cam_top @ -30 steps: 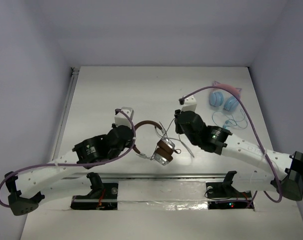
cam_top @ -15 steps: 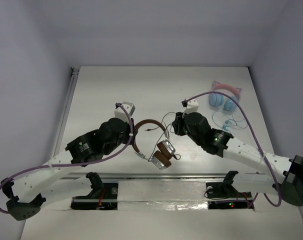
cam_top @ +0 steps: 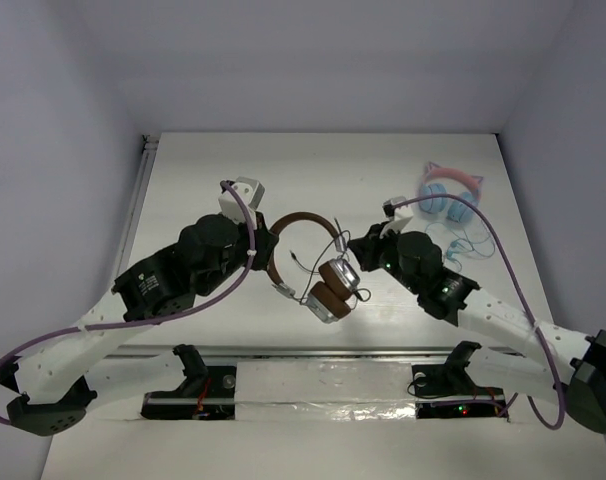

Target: Wrap the headphones

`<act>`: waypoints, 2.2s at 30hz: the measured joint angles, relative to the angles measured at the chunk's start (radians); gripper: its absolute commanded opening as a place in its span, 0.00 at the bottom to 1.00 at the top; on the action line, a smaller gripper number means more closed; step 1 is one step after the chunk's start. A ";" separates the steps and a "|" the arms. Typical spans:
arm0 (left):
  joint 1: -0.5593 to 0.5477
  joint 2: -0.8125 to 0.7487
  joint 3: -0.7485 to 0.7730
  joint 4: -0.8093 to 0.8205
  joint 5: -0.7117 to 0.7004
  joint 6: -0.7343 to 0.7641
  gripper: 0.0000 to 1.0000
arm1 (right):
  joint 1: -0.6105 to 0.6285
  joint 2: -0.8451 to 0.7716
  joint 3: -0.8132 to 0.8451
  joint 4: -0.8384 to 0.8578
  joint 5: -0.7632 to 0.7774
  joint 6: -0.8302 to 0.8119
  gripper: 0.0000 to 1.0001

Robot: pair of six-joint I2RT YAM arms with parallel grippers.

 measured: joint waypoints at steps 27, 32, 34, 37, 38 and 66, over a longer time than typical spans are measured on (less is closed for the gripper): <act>0.100 0.146 0.293 -0.010 0.059 -0.003 0.00 | -0.001 -0.268 -0.182 0.132 -0.262 0.092 0.63; 0.109 0.160 0.329 -0.018 0.080 -0.003 0.00 | -0.001 -0.221 -0.192 0.177 -0.231 0.092 0.61; 0.111 0.161 0.348 -0.018 0.082 -0.002 0.00 | -0.001 -0.192 -0.192 0.195 -0.230 0.093 0.59; 0.111 0.162 0.383 -0.021 0.084 -0.002 0.00 | -0.001 -0.140 -0.213 0.246 -0.233 0.106 0.58; 0.111 0.162 0.395 -0.022 0.085 -0.002 0.00 | -0.001 -0.130 -0.226 0.264 -0.234 0.113 0.57; 0.111 0.193 0.484 -0.023 0.132 -0.004 0.00 | -0.001 0.179 -0.289 0.702 -0.142 0.111 0.39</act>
